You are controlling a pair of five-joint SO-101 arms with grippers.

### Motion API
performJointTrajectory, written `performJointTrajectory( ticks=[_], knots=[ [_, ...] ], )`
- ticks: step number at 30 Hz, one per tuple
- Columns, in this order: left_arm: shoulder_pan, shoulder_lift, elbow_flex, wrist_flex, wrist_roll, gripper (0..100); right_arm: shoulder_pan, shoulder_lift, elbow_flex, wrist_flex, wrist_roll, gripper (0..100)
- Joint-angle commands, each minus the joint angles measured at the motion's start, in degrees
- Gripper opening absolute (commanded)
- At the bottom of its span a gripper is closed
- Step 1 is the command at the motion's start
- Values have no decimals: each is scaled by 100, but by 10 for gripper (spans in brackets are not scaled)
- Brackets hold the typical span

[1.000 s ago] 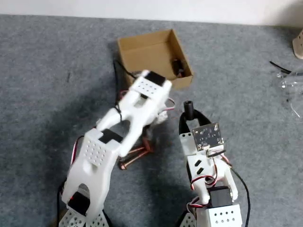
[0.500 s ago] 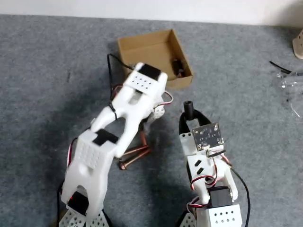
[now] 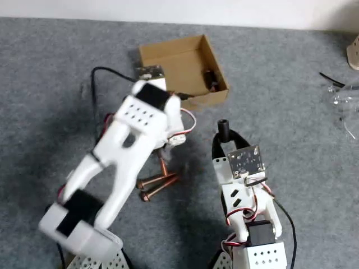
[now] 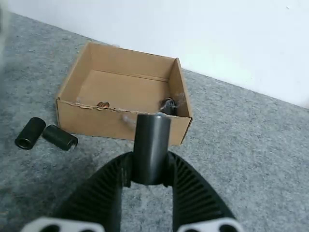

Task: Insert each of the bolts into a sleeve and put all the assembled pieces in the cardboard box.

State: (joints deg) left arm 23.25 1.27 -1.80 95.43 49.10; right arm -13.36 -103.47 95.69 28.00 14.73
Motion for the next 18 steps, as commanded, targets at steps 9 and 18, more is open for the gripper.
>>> performJointTrajectory(
  ticks=[9, 18],
  knots=[
    [48, -3310, 2519, -1864, -1143, 4, 92, -22, 646, -224, 62, 4],
    [40, -4998, 4602, -4026, -1187, 4, 66, -22, 629, -233, 35, 4]
  ],
)
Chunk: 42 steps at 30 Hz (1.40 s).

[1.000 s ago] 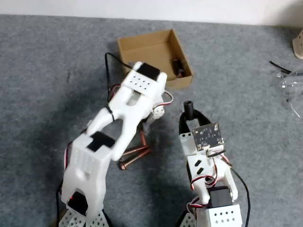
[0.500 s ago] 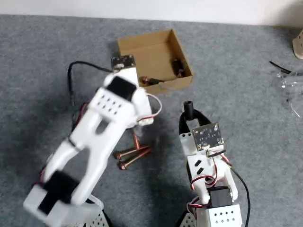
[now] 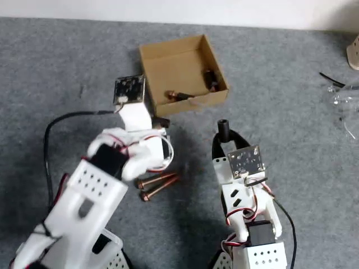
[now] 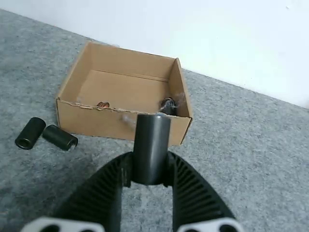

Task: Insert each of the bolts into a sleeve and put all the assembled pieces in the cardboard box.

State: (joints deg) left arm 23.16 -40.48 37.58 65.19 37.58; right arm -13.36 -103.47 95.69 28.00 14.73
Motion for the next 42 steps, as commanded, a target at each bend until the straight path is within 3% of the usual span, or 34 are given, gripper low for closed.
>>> performJointTrajectory(
  ticks=[1, 10, 24, 29, 33, 36, 42],
  knots=[
    [48, -1007, 910, -1275, -44, 4, 66, -22, 629, -233, 35, 4],
    [-277, -3231, 3046, -3367, -1609, 4, 66, -22, 646, -233, 35, 4],
    [-259, -6273, 6000, -6716, -1653, 4, -198, -22, 655, -233, 62, 4],
    [-295, -6404, 5956, -6593, -1196, 4, -391, -22, 611, -233, 53, 4],
    [-295, -6404, 5956, -6435, -563, 4, -1033, -22, 620, -233, 62, 4],
    [-321, -6404, 5956, -6453, -554, 4, -1411, -22, 629, -233, 62, 4],
    [-611, -6404, 5956, -6462, -510, 4, -1446, -31, 593, -356, 26, 4]
  ],
)
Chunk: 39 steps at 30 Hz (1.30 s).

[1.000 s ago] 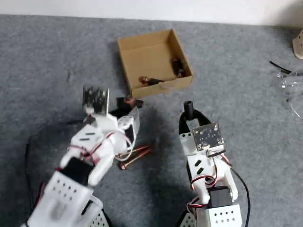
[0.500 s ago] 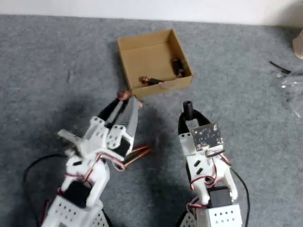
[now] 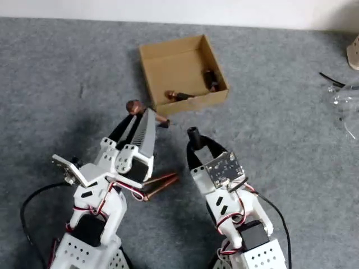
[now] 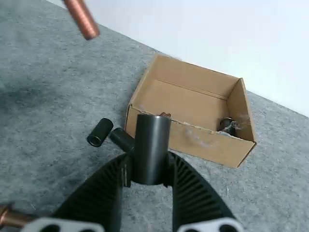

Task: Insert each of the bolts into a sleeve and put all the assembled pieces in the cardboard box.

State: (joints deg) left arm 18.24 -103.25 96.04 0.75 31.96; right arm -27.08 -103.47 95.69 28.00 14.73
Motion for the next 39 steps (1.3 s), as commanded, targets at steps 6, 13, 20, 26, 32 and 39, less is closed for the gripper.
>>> performJointTrajectory(
  ticks=[6, 13, 20, 26, 32, 39],
  knots=[
    [-101, -127, 110, -18, 53, 4, -75, -31, 532, -444, 26, 4],
    [-92, -127, 110, 9, 79, 4, -171, -31, 549, -576, -255, 4],
    [-92, -127, 110, 18, 536, 4, -690, -31, 585, -567, -149, 4],
    [-75, -127, 110, 149, 545, 4, -857, -31, 549, -567, 501, 4],
    [585, -136, 40, 668, 176, 4, -629, -31, 549, -576, 545, 4],
    [593, -145, -567, 1618, 79, 4, -549, -31, 576, -593, 554, 4]
  ],
)
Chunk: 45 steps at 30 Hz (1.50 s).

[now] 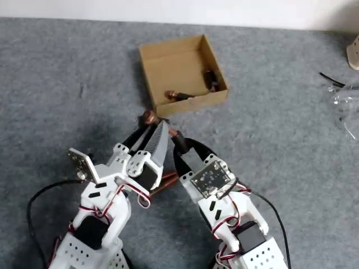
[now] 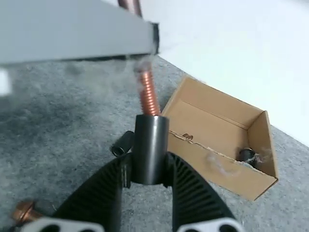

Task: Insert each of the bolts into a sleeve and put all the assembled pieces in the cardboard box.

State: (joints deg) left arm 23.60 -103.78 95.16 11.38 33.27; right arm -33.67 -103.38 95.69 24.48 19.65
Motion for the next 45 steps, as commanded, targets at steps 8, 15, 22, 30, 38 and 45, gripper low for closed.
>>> performJointTrajectory(
  ticks=[8, 15, 22, 30, 38, 45],
  knots=[
    [391, -75, -716, 1196, -62, 4, 110, -40, 585, -242, 62, 4],
    [277, -75, -321, 738, -79, 4, 84, -40, 585, -224, 62, 4],
    [119, -66, -224, 396, -44, 4, 13, -40, 593, -215, 431, 4],
    [92, -66, -365, 457, 123, 4, -13, -40, 585, -215, 484, 4],
    [92, -66, -927, 1407, 484, 4, -13, -40, 593, -207, 484, 4],
    [84, -57, -919, 1398, 492, 5, -48, -40, 576, -22, 484, 4]
  ],
)
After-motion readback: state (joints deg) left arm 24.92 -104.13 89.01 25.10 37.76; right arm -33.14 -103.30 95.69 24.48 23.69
